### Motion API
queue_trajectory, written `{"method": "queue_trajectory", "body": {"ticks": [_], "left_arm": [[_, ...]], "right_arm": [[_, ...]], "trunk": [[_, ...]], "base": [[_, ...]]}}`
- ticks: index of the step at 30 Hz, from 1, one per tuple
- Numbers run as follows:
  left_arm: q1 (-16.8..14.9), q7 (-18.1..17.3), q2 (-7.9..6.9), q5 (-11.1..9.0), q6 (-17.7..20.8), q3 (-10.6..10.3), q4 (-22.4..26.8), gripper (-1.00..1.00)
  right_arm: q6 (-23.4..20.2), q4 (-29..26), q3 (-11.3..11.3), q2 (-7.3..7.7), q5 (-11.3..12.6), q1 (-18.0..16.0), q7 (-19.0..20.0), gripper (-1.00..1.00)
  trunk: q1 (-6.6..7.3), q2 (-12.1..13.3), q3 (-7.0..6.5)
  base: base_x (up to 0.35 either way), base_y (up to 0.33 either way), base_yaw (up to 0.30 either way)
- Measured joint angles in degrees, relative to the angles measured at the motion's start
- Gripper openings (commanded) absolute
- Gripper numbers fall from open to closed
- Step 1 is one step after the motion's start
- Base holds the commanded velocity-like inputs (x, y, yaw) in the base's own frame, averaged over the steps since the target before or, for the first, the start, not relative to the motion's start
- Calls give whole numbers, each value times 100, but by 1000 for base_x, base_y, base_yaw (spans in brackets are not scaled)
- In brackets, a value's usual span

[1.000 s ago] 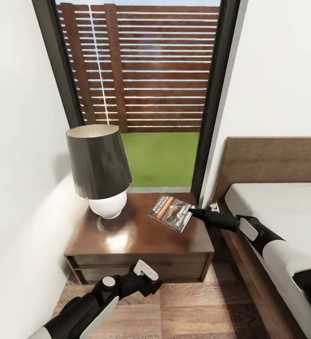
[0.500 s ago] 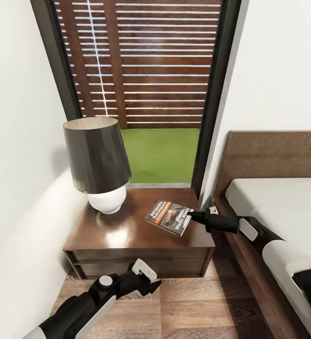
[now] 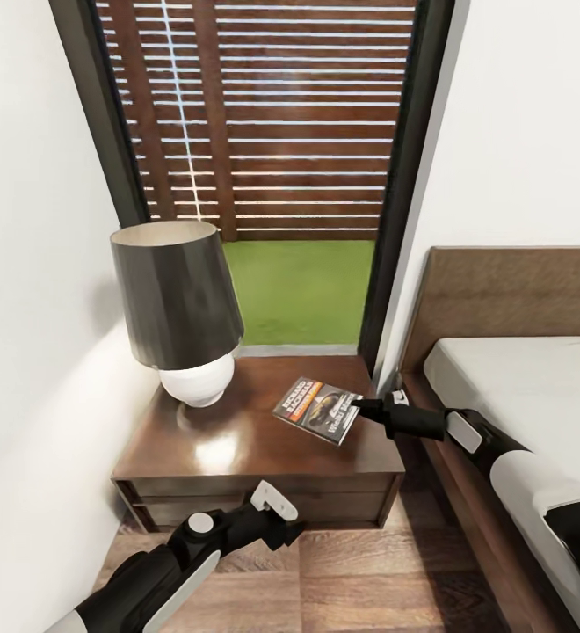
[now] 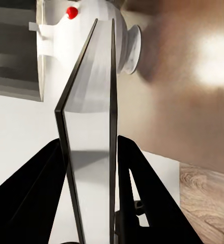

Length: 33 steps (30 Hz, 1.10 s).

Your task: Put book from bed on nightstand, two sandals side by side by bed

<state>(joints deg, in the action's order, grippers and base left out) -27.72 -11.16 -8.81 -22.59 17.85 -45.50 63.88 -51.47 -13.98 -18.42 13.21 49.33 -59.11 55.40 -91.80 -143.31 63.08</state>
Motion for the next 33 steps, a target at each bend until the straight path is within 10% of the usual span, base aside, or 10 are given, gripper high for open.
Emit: {"method": "queue_trajectory", "body": {"ticks": [12, 33], "left_arm": [[13, -3, -31, 0, 6, -15, 157, 100], [74, 0, -7, 1, 25, -139, 204, 100]], "right_arm": [[-15, 9, 2, 1, 4, -1, -29, -100], [-13, 4, 4, 1, 3, -1, -257, -100]], "trunk": [[0, 0, 0], [-55, -28, 464]], "base": [[71, 0, 0], [1, 0, 0]]}}
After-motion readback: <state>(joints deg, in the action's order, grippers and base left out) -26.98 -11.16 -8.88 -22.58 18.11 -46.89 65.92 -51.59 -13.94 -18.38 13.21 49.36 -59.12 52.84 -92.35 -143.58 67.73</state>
